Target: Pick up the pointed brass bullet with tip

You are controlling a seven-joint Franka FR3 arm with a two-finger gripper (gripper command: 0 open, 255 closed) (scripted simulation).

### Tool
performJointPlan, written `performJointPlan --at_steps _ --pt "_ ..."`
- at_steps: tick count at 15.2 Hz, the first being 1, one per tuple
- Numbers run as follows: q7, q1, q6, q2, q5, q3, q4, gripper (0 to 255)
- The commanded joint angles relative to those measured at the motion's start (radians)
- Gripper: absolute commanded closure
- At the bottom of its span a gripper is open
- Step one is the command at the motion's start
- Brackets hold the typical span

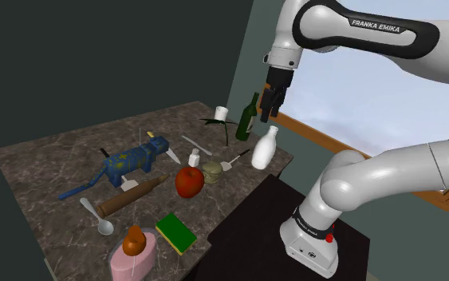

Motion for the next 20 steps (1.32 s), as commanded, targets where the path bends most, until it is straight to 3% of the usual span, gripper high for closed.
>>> performJointPlan --at_steps 1,11,20 --pt "0.000 0.000 0.000 0.000 0.000 0.000 0.000 0" --pt "0.426 0.004 0.312 -0.037 0.227 0.248 -0.236 0" --pt "0.804 -0.018 0.681 0.171 0.384 0.523 -0.272 0"
